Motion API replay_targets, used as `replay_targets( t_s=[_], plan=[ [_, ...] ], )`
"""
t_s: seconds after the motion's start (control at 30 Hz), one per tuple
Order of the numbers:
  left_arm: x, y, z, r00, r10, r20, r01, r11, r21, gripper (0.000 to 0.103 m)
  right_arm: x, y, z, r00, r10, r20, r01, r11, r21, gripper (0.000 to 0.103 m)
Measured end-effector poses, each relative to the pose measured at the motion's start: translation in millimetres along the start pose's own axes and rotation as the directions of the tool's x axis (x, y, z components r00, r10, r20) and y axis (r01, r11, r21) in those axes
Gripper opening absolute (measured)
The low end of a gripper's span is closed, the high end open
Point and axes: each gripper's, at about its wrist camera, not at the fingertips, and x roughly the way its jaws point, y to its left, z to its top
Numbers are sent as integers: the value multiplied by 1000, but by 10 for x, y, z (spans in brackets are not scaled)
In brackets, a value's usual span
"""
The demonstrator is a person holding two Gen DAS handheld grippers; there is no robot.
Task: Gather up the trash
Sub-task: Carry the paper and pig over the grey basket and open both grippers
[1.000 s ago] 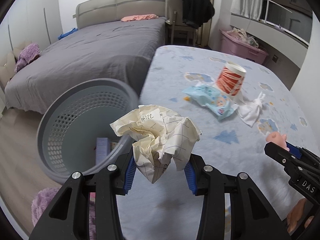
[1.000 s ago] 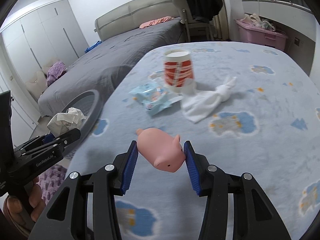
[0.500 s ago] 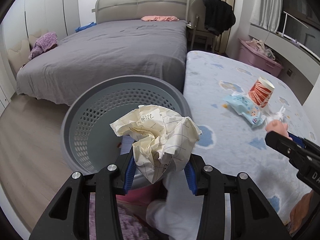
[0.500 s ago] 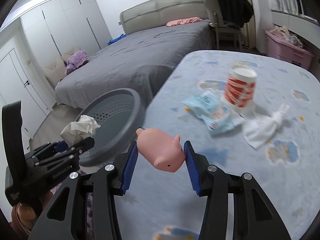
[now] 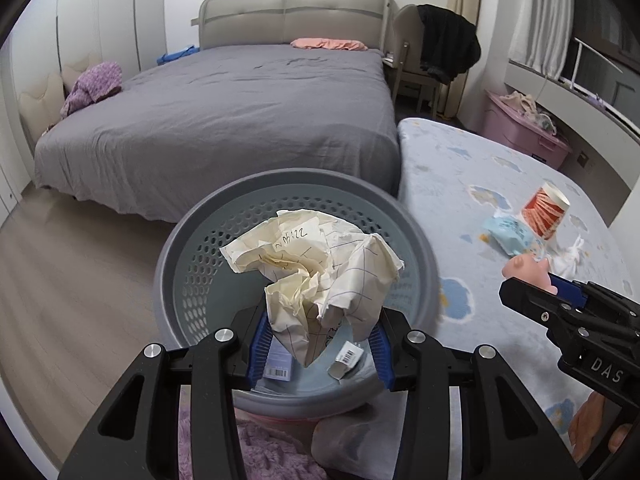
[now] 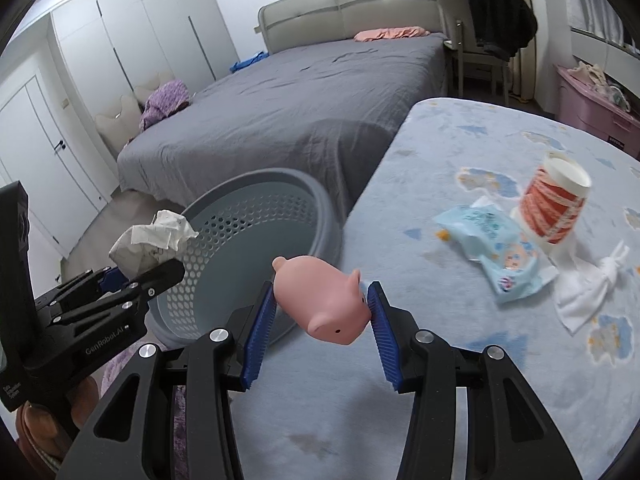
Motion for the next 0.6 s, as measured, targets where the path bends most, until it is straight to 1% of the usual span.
replay_targets(
  t_s=[0.13, 0.27, 0.5, 0.6],
  plan=[
    [85, 162, 5, 1000, 19, -23, -19, 1000, -13, 42, 111, 125, 78, 1000, 18, 3, -18, 1000, -12, 46],
    [130, 318, 35, 999, 44, -26, -44, 999, 1, 42, 258, 245, 156, 999, 34, -2, -34, 999, -22, 46],
    [278, 511, 106, 998, 46, -40, -47, 999, -11, 42, 529, 428, 259, 999, 43, -33, -45, 998, -49, 46],
    [335, 558, 142, 998, 46, -40, -46, 999, -10, 44, 615, 465, 295, 998, 42, -42, -45, 998, -54, 46]
  ],
)
